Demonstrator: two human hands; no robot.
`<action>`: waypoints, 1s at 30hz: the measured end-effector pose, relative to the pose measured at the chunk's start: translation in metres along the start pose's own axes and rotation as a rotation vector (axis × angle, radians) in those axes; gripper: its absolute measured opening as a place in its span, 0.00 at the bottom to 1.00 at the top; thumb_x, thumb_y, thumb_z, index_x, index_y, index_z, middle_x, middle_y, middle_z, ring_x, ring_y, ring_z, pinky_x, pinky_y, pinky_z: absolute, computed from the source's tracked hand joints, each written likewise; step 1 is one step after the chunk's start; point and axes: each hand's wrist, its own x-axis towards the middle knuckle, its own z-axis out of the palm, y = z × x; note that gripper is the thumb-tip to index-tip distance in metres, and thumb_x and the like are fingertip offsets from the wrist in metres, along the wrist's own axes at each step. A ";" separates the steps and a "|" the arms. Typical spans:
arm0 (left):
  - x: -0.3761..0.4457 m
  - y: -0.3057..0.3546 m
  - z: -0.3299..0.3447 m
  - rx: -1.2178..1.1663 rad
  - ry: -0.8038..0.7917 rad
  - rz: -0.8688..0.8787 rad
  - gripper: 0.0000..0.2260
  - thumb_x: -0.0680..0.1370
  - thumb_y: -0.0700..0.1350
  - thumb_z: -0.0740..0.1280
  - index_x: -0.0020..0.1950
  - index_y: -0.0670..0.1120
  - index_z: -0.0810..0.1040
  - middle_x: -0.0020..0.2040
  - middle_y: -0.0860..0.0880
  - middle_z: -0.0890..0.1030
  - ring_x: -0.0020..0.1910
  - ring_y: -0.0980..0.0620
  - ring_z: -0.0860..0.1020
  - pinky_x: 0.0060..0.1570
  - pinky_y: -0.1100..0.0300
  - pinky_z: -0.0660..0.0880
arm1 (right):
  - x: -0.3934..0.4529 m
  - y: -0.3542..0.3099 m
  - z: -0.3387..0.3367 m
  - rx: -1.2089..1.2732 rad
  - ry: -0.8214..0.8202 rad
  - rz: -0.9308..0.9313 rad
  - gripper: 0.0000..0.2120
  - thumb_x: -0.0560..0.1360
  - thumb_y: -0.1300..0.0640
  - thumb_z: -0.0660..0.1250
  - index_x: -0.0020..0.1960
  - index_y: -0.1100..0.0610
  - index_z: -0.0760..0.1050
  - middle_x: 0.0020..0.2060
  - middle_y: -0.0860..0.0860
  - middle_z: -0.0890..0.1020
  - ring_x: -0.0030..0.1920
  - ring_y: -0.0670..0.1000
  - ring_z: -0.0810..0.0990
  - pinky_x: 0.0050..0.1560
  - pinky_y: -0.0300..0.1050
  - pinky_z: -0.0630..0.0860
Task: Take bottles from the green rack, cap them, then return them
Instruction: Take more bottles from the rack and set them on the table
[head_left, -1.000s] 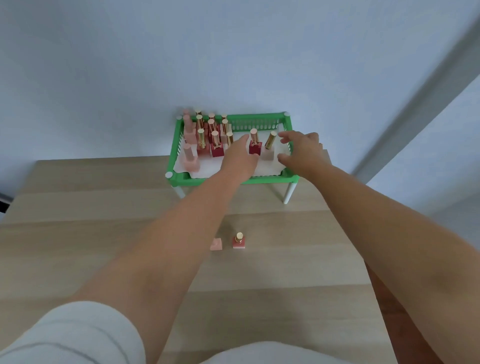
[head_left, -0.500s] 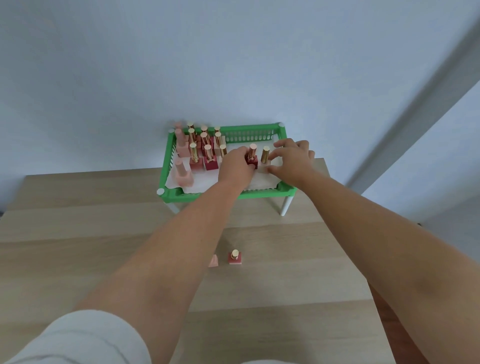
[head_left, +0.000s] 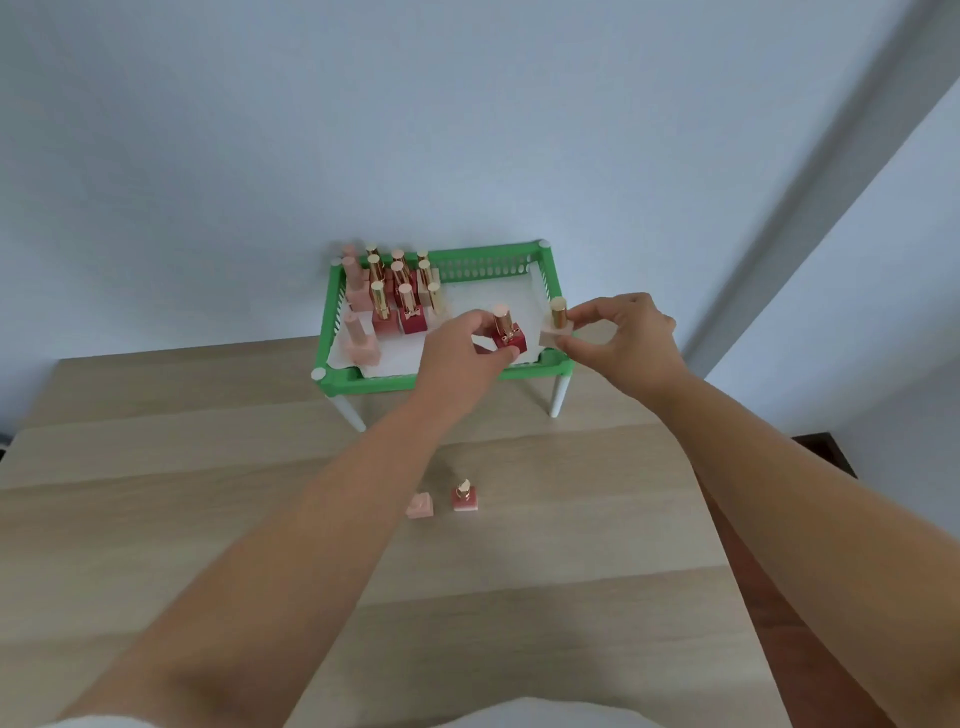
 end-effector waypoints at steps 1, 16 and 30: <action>-0.012 0.001 0.003 -0.014 -0.010 -0.014 0.12 0.71 0.46 0.75 0.50 0.56 0.78 0.43 0.64 0.78 0.33 0.66 0.77 0.34 0.69 0.69 | -0.008 0.001 -0.004 0.020 -0.006 -0.001 0.09 0.64 0.42 0.73 0.43 0.38 0.78 0.41 0.32 0.79 0.58 0.43 0.71 0.62 0.48 0.64; -0.119 -0.062 0.083 0.274 -0.302 -0.138 0.07 0.74 0.39 0.68 0.51 0.46 0.79 0.49 0.49 0.81 0.47 0.50 0.77 0.43 0.61 0.65 | -0.117 0.084 0.027 0.033 -0.352 0.337 0.10 0.68 0.50 0.73 0.38 0.35 0.76 0.40 0.34 0.80 0.44 0.37 0.77 0.38 0.33 0.67; -0.102 -0.087 0.091 0.370 -0.224 -0.184 0.09 0.73 0.37 0.68 0.46 0.51 0.79 0.41 0.55 0.77 0.45 0.49 0.77 0.40 0.58 0.68 | -0.119 0.098 0.064 0.067 -0.363 0.421 0.08 0.70 0.54 0.72 0.46 0.43 0.78 0.45 0.41 0.81 0.44 0.41 0.75 0.36 0.34 0.67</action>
